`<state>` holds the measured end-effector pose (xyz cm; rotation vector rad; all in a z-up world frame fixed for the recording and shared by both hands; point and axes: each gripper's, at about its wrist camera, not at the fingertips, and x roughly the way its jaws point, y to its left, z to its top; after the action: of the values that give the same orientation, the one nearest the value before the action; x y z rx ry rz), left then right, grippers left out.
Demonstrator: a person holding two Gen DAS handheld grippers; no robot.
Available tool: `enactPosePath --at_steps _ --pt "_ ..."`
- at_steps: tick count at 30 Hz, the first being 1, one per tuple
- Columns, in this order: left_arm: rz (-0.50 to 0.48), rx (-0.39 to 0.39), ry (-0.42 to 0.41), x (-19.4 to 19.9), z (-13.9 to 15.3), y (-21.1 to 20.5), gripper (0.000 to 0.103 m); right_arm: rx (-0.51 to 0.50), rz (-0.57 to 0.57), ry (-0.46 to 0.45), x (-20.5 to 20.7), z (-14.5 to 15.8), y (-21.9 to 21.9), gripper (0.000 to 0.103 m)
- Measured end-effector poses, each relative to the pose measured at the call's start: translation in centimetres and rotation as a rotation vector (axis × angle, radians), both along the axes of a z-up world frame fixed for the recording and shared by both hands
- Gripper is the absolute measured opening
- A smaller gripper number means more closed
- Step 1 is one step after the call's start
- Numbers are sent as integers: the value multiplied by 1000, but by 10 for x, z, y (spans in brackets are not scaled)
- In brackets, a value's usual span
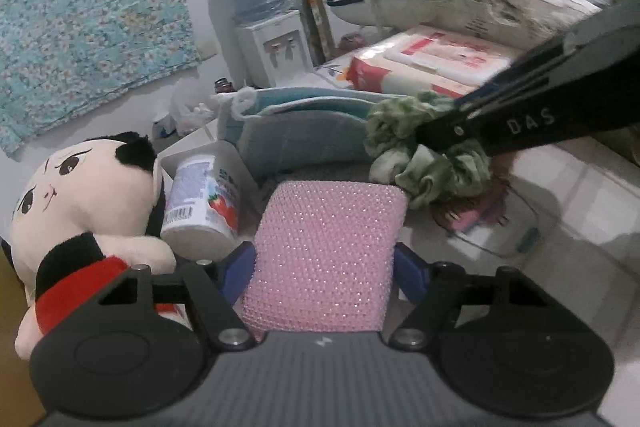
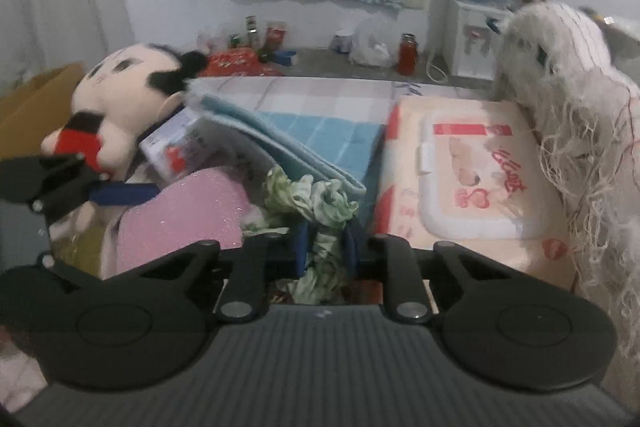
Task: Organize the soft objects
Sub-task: 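Grasp the pink mesh sponge with left tool while right tool grasps the green scrunchie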
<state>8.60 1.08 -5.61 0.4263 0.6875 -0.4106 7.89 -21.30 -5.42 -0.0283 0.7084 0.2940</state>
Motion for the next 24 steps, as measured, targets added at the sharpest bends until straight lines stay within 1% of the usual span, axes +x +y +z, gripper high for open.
enactPosePath --at_steps 1,2,3,4,5,7,9,11,13,15,16,18,19,20,22,24 --pt "-11 -2 6 -5 1 1 73 7 5 -10 -5 3 1 16" --pt "-16 -11 17 -11 2 3 73 25 25 5 -9 5 3 16" --pt "-22 -16 23 -18 3 5 73 55 30 14 -14 6 2 16" --pt "-38 -14 32 -26 4 6 73 92 10 19 -21 6 0 16" --pt "-52 -6 39 -32 5 7 74 106 8 47 -26 5 0 16" --pt "-67 6 51 -44 6 10 74 135 -27 69 -39 0 -2 16" --pt "-87 23 59 -56 7 15 75 172 -52 125 -52 -8 -6 17" --pt "-90 17 70 -66 8 23 77 225 -70 180 -65 -13 -11 17" --pt "-97 2 83 -75 10 33 78 242 -78 192 -81 -11 -14 18" --pt "-97 -40 104 -80 13 43 79 208 -78 181 -99 -5 -11 19" --pt "-100 -53 107 -82 14 47 80 186 -77 170 -108 -2 -10 22" --pt "-100 -74 113 -84 15 52 80 138 -80 154 -118 3 -6 33" --pt "-97 -85 115 -84 15 55 81 106 -79 146 -121 4 -3 47" --pt "-91 -96 118 -84 16 57 81 68 -77 137 -123 5 -1 58" --pt "-80 -123 128 -81 19 61 81 15 -69 129 -124 2 2 60" --pt "-64 -156 139 -77 22 66 81 -7 -76 137 -119 -2 4 60"
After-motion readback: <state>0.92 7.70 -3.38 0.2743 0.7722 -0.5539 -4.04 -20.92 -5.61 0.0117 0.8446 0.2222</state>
